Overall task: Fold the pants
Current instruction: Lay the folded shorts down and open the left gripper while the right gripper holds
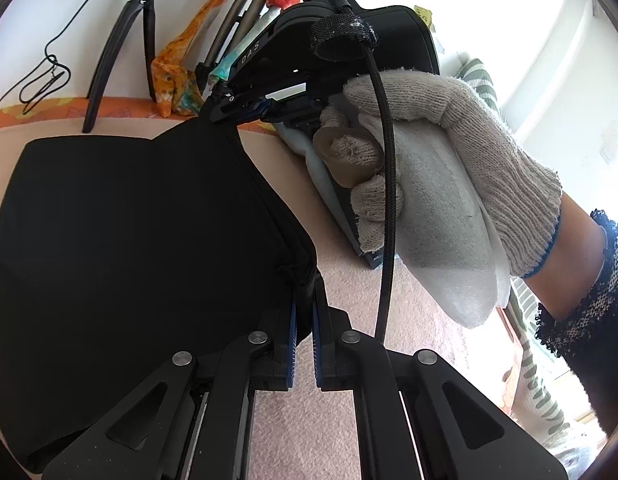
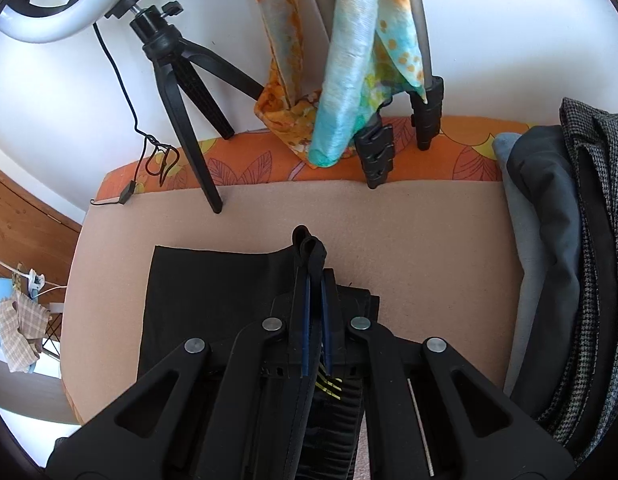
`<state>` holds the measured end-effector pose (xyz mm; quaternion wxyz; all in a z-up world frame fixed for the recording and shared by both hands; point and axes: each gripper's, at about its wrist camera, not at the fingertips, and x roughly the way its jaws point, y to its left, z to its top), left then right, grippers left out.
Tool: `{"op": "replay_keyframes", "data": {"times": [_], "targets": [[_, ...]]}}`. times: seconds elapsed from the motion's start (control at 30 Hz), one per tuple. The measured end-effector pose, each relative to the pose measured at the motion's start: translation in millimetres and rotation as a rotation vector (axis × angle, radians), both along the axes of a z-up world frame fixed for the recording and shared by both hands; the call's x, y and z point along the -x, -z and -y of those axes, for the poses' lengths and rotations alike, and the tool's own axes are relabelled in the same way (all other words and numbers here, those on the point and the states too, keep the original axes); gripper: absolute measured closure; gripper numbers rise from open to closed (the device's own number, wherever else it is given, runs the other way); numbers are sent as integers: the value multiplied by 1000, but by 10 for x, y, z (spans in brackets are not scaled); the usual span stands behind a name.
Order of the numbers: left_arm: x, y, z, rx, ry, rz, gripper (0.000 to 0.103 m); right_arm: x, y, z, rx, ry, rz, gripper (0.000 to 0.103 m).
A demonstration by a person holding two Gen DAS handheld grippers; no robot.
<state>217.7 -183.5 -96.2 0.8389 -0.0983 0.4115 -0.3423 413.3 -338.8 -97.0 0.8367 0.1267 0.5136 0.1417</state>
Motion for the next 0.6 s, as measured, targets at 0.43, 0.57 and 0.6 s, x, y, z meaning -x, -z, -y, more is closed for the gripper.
{"op": "replay_keyframes", "data": {"times": [0.43, 0.57, 0.6], "targets": [[168, 6, 284, -80, 83, 9, 90, 33, 71, 112, 60, 9, -3, 95], [176, 16, 330, -79, 107, 6, 90, 79, 33, 173, 63, 28, -4, 88], [178, 13, 314, -72, 107, -1, 90, 96, 15, 184, 73, 34, 1, 82]]}}
